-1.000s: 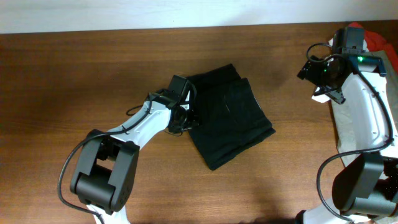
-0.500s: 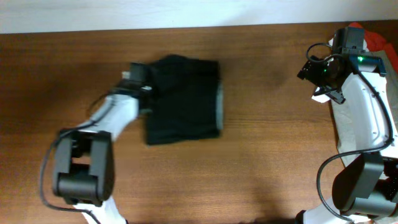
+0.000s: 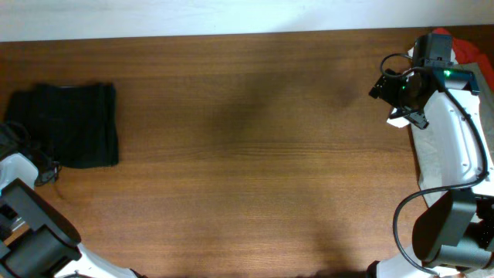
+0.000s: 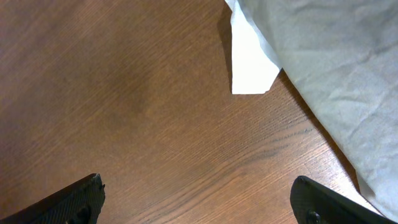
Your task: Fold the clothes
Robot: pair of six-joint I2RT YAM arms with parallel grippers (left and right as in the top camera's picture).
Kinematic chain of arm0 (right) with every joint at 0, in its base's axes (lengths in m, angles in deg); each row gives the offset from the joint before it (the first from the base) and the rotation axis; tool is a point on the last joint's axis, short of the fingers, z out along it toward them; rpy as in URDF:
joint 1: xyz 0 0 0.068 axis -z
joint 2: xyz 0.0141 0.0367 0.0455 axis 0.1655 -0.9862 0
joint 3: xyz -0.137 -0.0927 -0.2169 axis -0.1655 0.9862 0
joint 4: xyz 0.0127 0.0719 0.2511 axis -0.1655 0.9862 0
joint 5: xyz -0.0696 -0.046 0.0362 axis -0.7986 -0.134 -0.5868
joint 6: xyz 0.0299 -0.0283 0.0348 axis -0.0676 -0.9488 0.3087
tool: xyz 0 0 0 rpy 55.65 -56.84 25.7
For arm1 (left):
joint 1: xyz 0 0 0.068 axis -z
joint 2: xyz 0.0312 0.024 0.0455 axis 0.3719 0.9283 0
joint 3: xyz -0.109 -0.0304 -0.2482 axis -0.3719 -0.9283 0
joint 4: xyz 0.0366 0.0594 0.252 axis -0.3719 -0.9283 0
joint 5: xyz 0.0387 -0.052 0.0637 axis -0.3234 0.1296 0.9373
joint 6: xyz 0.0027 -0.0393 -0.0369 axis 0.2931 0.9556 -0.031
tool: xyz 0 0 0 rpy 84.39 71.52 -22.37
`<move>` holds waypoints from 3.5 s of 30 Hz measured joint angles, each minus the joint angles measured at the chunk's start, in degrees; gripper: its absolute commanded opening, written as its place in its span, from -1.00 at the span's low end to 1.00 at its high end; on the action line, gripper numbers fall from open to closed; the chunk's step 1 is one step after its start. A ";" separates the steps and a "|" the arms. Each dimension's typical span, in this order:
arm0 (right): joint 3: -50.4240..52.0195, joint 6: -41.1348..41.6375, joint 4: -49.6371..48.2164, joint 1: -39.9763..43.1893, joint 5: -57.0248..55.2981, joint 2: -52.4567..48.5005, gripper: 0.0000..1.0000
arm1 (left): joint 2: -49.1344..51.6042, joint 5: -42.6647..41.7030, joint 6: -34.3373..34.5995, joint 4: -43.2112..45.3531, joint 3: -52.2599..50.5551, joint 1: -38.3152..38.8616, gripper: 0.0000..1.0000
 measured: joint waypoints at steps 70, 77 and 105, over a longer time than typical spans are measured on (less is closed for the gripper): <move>0.00 0.00 0.00 0.00 0.00 0.00 0.97 | 24.13 -3.10 -30.88 21.94 22.99 7.26 0.85; 0.00 0.02 -0.02 0.00 0.00 0.00 0.97 | 11.89 -2.47 -30.73 1.22 22.36 7.23 0.98; -1.22 -2.86 15.65 -4.76 13.60 17.07 0.98 | -17.35 -26.56 -35.56 -48.28 22.47 25.05 0.98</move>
